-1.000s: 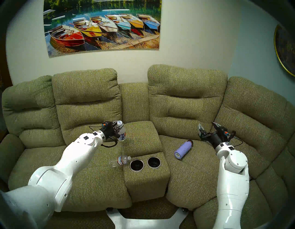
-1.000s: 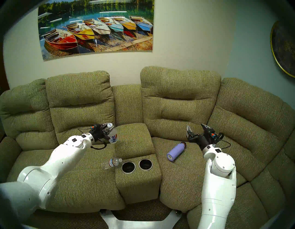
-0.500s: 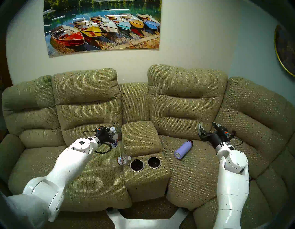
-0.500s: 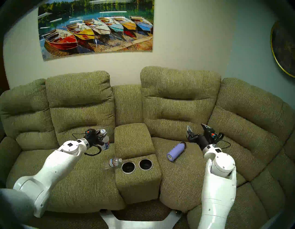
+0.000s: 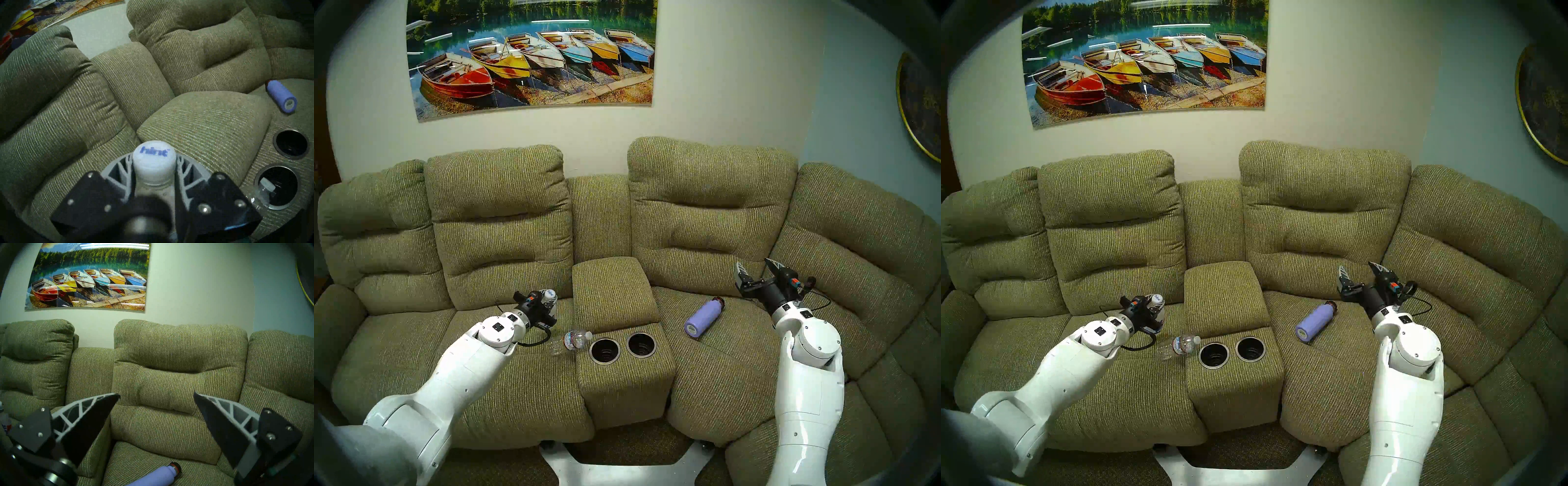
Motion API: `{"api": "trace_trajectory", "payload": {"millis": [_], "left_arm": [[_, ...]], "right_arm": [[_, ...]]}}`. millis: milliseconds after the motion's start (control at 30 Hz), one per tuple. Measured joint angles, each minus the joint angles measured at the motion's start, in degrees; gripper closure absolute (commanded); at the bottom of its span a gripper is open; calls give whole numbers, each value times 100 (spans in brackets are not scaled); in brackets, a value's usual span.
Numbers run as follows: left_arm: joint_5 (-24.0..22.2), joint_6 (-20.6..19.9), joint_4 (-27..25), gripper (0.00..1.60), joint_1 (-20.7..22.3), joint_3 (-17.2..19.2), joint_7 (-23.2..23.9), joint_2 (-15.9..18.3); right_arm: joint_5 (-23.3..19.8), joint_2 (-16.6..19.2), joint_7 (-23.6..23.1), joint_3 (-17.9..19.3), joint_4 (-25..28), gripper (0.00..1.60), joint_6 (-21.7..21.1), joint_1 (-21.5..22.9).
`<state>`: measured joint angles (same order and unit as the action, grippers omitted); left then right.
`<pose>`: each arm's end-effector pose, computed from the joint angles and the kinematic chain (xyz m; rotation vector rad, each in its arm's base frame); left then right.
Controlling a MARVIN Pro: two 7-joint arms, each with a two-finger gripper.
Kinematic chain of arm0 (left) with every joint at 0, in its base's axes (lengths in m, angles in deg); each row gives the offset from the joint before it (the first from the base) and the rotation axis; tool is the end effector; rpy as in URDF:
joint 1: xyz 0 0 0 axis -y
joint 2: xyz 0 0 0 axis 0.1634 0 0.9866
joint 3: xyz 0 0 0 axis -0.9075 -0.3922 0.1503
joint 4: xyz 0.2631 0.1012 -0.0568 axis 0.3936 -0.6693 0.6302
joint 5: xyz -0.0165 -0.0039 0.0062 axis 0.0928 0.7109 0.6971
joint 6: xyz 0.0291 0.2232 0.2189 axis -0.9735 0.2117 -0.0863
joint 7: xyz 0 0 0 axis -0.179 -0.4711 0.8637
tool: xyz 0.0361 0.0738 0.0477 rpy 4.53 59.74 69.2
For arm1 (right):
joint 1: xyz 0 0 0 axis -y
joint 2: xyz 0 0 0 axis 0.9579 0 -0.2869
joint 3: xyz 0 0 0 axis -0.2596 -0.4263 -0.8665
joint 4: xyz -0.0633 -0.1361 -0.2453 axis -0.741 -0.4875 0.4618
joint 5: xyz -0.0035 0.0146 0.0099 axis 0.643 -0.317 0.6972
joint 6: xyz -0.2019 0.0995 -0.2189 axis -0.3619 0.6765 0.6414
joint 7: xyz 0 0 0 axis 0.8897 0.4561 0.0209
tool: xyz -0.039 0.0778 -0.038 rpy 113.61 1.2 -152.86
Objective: Take bottles out of cup holder
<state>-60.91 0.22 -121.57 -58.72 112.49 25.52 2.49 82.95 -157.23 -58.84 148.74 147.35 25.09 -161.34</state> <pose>0.4732 0.1118 -0.4208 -2.3374 0.8428 -1.7902 0.4016 -0.1249 -0.2570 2.1349 0.2263 2.2855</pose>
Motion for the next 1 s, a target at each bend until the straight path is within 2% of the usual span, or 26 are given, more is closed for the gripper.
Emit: {"api": "trace_trajectory", "payload": {"millis": [300, 467, 833, 867, 900, 967, 1000], "left_arm": [[333, 577, 916, 160, 269, -225, -219, -256], [525, 740, 1391, 160, 471, -364, -327, -398], [788, 905, 2019, 160, 898, -562, -498, -668], [802, 917, 2056, 131, 933, -573, -506, -691], [821, 931, 2103, 112, 978, -586, -517, -722], [845, 952, 2174, 99, 1046, -603, -532, -768], [858, 959, 2218, 84, 1083, -612, -539, -793]], "right_arm": [[0, 0, 0, 0, 2, 0, 1, 0], [0, 0, 0, 0, 1, 0, 1, 0], [0, 1, 0, 0, -4, 0, 1, 0], [0, 1, 0, 0, -4, 0, 1, 0], [0, 1, 0, 0, -4, 0, 1, 0], [0, 1, 0, 0, -4, 0, 1, 0], [0, 1, 0, 0, -4, 0, 1, 0]]}}
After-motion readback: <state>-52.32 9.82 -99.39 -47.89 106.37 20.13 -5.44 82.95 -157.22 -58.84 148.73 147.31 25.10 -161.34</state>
